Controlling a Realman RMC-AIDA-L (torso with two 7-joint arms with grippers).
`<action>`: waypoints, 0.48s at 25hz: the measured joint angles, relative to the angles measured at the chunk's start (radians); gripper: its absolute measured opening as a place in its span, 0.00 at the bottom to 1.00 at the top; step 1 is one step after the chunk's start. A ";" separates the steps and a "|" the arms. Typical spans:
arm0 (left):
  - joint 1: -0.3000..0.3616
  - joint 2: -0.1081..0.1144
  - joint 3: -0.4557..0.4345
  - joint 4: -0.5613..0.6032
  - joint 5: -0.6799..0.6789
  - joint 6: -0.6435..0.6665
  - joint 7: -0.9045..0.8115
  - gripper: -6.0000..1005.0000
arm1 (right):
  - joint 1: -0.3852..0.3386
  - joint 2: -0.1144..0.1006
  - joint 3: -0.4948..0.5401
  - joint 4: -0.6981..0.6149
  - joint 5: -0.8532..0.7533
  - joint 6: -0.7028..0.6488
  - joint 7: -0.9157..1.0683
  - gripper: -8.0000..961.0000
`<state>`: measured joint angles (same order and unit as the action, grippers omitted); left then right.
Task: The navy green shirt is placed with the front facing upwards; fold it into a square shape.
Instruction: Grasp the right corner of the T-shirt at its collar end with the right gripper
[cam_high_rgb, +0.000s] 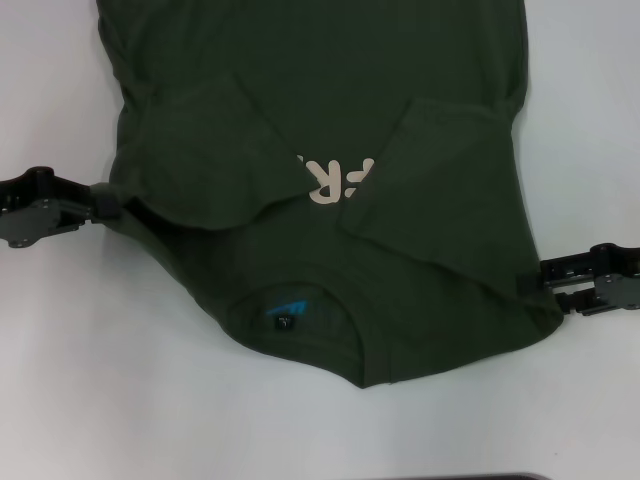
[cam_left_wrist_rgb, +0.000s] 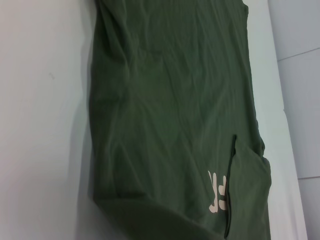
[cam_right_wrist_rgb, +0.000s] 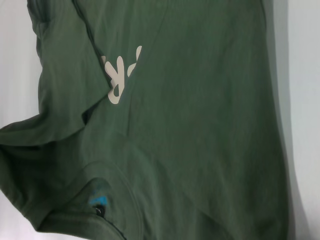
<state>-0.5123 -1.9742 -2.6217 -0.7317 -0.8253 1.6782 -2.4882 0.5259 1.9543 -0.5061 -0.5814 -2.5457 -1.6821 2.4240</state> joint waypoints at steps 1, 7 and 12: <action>0.000 0.000 0.000 0.000 0.000 0.000 0.000 0.04 | 0.000 0.000 0.000 0.000 0.002 0.000 -0.001 0.84; 0.000 0.000 0.000 0.000 0.000 0.000 0.000 0.04 | 0.000 0.001 0.005 0.000 0.005 -0.004 -0.006 0.84; 0.000 -0.001 0.000 0.000 0.000 0.000 0.000 0.04 | 0.001 0.002 0.010 0.000 0.007 -0.008 -0.010 0.84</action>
<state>-0.5123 -1.9748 -2.6215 -0.7317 -0.8252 1.6782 -2.4880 0.5264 1.9564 -0.4958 -0.5813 -2.5382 -1.6901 2.4142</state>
